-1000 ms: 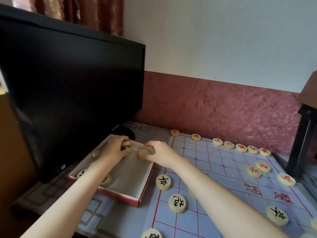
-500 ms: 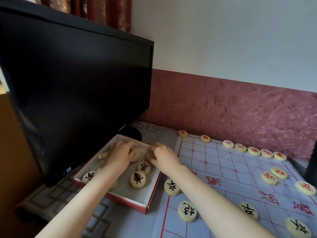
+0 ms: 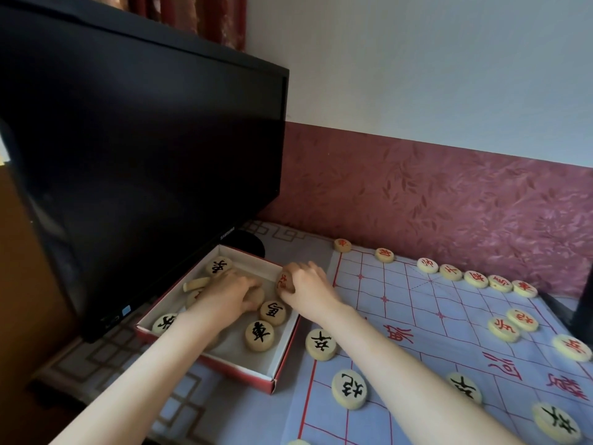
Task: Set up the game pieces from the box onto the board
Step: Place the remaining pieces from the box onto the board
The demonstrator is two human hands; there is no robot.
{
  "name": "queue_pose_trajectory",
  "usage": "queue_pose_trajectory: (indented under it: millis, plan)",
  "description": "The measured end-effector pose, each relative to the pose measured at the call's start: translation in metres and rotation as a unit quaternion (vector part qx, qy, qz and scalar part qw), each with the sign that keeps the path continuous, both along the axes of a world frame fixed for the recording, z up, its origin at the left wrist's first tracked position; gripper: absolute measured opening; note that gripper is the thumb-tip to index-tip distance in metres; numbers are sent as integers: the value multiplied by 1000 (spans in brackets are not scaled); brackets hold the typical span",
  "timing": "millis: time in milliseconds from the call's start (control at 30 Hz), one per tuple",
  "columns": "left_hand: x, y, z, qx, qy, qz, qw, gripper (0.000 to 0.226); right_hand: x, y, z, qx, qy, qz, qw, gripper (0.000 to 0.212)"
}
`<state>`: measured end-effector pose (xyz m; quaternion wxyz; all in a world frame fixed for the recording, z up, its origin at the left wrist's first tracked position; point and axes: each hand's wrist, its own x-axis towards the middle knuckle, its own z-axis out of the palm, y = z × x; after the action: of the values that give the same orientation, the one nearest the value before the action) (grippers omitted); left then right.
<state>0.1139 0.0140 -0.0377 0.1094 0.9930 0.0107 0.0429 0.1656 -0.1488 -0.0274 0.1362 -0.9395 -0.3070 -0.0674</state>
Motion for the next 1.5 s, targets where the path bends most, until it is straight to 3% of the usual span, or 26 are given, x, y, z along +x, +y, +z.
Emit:
queue_pose_trajectory:
  millis: [200, 333, 567, 833, 933, 1033, 1267, 1500]
  plan:
    - [0, 2, 1, 12, 13, -31, 999, 51, 2, 3, -5, -39, 1, -5, 999, 45]
    - [-1, 0, 5, -19, -12, -37, 999, 38, 2, 0, -3, -62, 19, -3, 998, 48]
    - [5, -10, 12, -106, -40, 28, 993, 30, 3, -15, 2, 103, 63, -40, 992, 53]
    - [9, -6, 2, -111, -24, -10, 993, 33, 6, -31, 6, 154, 69, -33, 985, 51]
    - [8, -1, 1, -107, 44, -58, 992, 52, 4, -35, 6, 179, 78, -27, 980, 49]
    - [11, 1, 2, -114, 52, -59, 990, 63, 3, -39, 3, 195, 93, -24, 976, 50]
    - [10, -8, 9, -105, -5, -23, 994, 50, 1, -50, 0, 231, 103, -32, 967, 61]
    - [-1, -18, 23, -187, -107, 10, 976, 51, -2, -65, 1, 249, 92, -46, 963, 52]
